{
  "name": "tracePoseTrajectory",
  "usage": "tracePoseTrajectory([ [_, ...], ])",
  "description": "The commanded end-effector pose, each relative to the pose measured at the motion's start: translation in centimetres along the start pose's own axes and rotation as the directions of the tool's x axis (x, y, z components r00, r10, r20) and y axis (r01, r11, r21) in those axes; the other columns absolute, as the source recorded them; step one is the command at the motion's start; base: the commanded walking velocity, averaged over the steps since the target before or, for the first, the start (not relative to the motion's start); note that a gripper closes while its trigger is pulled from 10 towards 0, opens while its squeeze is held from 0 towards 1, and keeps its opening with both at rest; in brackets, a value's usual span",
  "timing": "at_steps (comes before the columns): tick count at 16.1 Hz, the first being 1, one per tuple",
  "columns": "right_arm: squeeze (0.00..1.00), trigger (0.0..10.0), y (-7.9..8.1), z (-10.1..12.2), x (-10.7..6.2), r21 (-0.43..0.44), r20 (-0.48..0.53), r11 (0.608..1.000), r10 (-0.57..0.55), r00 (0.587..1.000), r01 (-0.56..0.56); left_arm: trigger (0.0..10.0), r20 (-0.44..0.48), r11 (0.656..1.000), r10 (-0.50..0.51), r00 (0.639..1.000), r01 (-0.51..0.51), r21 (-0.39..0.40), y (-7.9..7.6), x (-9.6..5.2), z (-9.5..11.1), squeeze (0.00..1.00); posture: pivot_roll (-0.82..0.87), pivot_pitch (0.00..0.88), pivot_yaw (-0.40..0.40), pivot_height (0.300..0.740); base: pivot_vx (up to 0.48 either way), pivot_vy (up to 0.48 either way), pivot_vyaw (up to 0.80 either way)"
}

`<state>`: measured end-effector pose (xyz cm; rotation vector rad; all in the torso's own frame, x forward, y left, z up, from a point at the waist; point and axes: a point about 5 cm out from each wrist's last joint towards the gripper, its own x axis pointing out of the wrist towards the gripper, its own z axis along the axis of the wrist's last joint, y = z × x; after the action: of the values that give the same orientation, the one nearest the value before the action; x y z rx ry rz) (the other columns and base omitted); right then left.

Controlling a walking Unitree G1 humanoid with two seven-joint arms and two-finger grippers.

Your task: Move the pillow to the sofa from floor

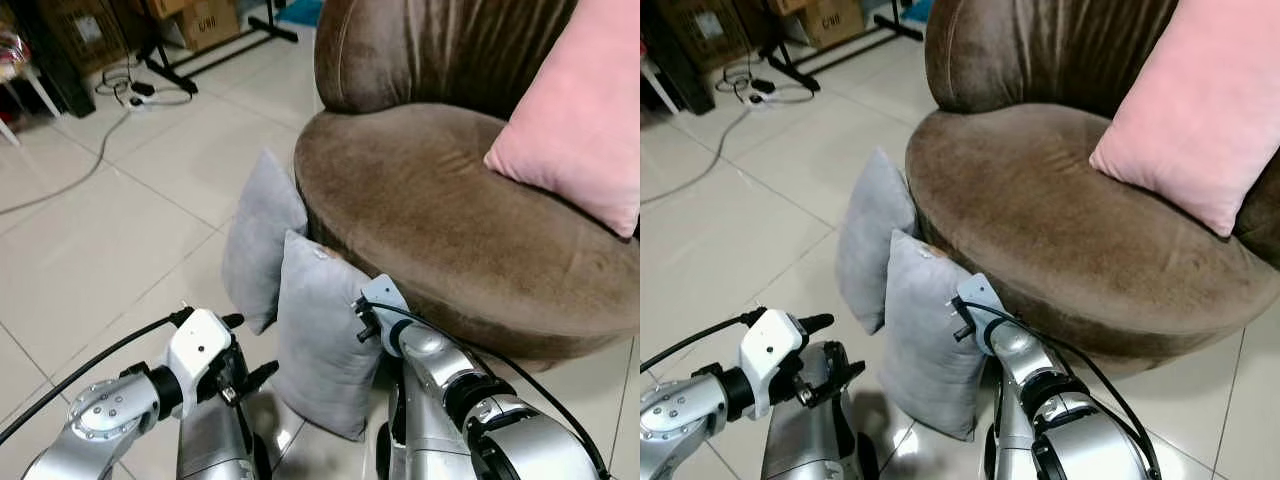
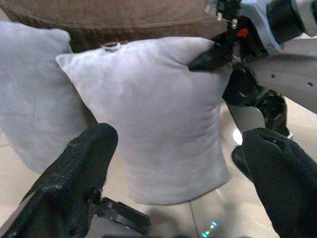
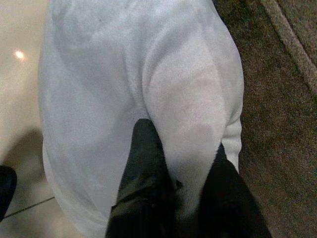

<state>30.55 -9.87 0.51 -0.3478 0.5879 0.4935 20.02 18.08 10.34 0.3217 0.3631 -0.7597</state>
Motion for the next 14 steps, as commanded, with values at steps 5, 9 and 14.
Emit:
tracePoseTrajectory([
  [5, 0.00, 0.0, 0.1, -0.3, -0.1, -0.019, -0.009, 0.999, 0.043, 0.999, -0.043, 10.0, -0.004, 1.000, 0.020, 1.000, -0.020, 0.017, 0.9, 0.4, -0.2, 0.00, 0.01, 0.000, 0.066, 0.466, 0.000, 0.000, 0.00],
  [9, 0.00, 0.0, -0.8, 0.7, -0.4, 0.083, 0.101, 0.994, 0.065, 0.993, -0.074, 10.0, 0.031, 0.991, 0.128, 0.991, -0.129, 0.033, 1.9, 1.0, 0.0, 0.00, -0.01, 0.000, 0.065, 0.466, 0.000, 0.000, 0.00],
  [14, 0.00, 0.0, -5.1, 3.6, -4.6, 0.323, 0.418, 0.941, -0.041, 0.907, -0.106, 10.0, 0.120, 0.937, 0.341, 0.932, -0.347, 0.031, 3.7, 0.9, 1.5, 0.00, -0.04, 0.000, 0.042, 0.466, 0.000, 0.000, 0.00],
])
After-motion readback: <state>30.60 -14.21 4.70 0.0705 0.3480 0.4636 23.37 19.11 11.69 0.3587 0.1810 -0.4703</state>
